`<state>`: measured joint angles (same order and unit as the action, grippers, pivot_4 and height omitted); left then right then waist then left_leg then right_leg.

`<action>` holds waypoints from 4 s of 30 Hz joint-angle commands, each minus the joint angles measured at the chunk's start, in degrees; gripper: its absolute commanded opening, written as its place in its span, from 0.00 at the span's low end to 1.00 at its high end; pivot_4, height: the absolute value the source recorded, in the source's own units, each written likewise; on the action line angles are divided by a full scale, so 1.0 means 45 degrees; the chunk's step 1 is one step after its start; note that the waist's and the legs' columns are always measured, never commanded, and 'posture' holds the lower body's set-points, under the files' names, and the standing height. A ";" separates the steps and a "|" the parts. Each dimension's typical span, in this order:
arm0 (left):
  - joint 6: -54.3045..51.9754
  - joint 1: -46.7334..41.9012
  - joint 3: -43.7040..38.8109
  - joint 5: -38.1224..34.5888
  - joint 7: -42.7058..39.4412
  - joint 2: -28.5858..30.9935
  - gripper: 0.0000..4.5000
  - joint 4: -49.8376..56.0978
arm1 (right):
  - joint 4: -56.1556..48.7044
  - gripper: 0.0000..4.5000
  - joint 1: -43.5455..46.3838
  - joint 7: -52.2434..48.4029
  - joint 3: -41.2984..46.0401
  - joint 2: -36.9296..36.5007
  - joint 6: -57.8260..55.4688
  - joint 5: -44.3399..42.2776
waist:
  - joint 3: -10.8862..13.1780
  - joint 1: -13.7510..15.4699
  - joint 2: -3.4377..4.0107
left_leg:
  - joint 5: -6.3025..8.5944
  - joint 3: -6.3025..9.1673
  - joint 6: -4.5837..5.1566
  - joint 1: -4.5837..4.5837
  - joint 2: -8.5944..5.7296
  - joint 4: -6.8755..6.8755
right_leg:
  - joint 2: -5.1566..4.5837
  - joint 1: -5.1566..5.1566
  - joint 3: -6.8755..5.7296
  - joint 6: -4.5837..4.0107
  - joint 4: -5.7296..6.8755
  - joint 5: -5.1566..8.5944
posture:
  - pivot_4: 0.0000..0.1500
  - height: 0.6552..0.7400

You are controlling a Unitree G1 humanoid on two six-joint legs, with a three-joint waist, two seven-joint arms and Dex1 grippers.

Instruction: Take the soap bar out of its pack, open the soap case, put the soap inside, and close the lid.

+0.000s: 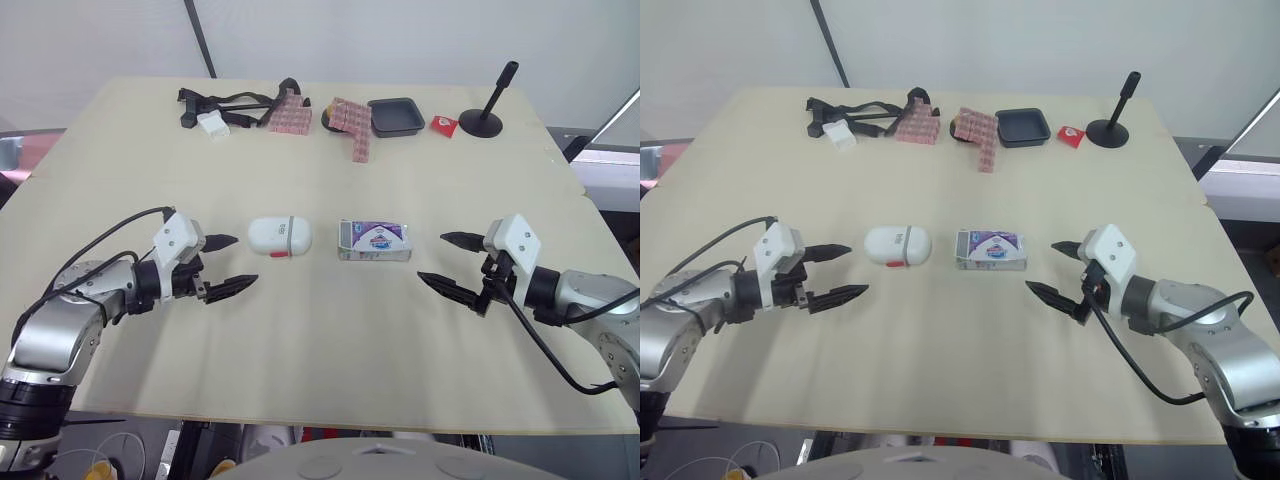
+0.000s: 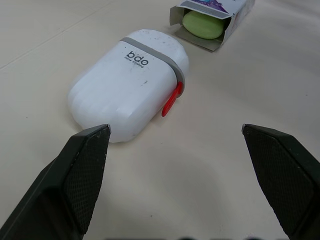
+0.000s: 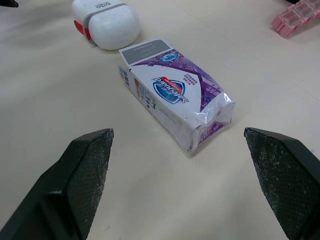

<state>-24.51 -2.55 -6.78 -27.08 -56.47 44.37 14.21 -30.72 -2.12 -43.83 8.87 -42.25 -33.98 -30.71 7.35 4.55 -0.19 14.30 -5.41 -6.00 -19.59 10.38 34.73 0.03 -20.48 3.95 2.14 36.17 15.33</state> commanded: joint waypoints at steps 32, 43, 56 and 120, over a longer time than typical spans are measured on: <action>0.0972 0.0432 0.0101 0.0284 0.0136 -0.0418 0.99 0.0700 | 0.4032 1.00 0.6361 -0.2834 -0.4815 -0.0936 0.0328 0.2880 | -0.0001 -0.0086 0.0001 | -0.0003 -0.0003 0.0001 0.0008 0.0003 0.0034 | 0.0014 0.0000 0.0009 -0.0002 0.0063 0.0001 | 1.00 1.00; 0.1116 0.0718 0.0068 0.0353 0.0438 -0.0491 0.99 0.1033 | 0.6709 1.00 0.8188 -0.4208 -0.5823 -0.0193 0.1789 0.4156 | -0.0001 -0.0017 0.0000 | -0.0003 -0.0003 0.0004 -0.0010 0.0009 0.0062 | 0.0025 -0.0003 0.0012 -0.0009 0.0087 0.0002 | 1.00 1.00; 0.1168 0.1049 -0.0009 0.0373 0.0779 -0.0557 0.99 0.1290 | 0.7899 1.00 0.8670 -0.4932 -0.6168 0.0458 0.2605 0.4922 | -0.0001 -0.0038 0.0000 | -0.0003 -0.0003 0.0004 -0.0011 0.0012 0.0082 | 0.0027 -0.0007 0.0014 -0.0011 0.0106 0.0002 | 1.00 1.00; 0.1907 -0.0425 0.0991 0.1002 0.0361 -0.1052 1.00 0.0439 | 0.5046 0.60 0.9077 -0.6232 -0.6807 -0.1367 -0.0324 0.7379 | -0.0010 0.0033 0.0001 | -0.0001 0.0012 0.0018 -0.0288 0.0047 0.0328 | 0.0064 -0.0280 0.0027 -0.0026 0.0341 -0.0008 | 1.00 1.00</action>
<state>-16.96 -4.25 -1.95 -22.79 -54.73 39.74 16.15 -7.25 37.86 -71.63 -21.99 -47.55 -35.48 1.66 7.30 4.69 -0.19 14.30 -5.35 -5.92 -20.90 10.60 36.20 0.32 -21.74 4.08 2.03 37.69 15.30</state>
